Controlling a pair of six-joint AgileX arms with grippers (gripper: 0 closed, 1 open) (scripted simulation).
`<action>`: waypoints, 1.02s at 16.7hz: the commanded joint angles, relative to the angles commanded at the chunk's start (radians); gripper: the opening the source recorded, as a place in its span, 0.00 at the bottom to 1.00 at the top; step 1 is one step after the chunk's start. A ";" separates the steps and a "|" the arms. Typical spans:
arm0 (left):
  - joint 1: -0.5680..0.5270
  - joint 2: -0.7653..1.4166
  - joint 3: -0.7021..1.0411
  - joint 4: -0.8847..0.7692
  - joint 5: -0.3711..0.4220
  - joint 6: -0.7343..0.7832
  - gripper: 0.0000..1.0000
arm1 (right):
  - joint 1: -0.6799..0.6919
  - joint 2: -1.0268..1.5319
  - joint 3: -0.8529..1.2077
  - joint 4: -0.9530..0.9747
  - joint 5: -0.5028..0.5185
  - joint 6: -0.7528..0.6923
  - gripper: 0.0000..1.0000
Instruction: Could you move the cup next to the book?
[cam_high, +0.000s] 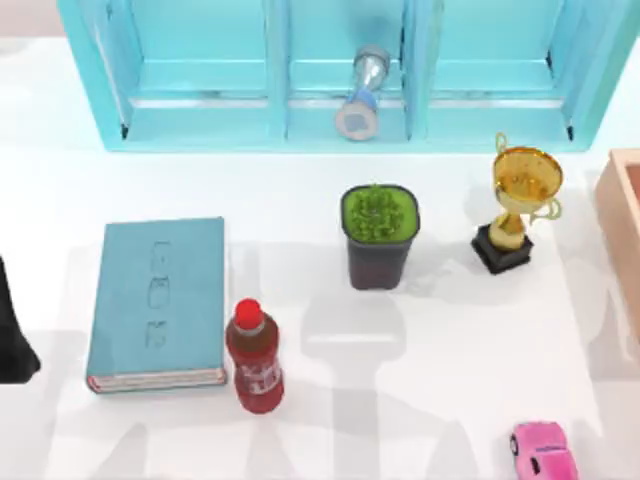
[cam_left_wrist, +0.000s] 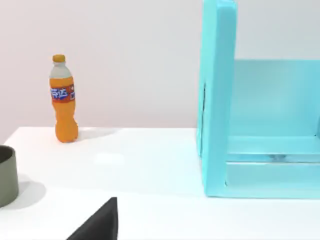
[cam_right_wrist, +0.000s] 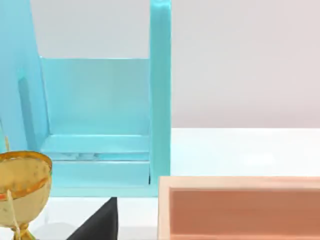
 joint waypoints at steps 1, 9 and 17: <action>0.000 0.000 0.000 0.000 0.000 0.000 1.00 | 0.000 0.000 0.000 0.000 0.000 0.000 1.00; 0.014 0.256 0.182 -0.166 -0.030 0.181 1.00 | 0.000 0.000 0.000 0.000 0.000 0.000 1.00; 0.037 0.996 0.716 -0.631 -0.122 0.660 1.00 | 0.000 0.000 0.000 0.000 0.000 0.000 1.00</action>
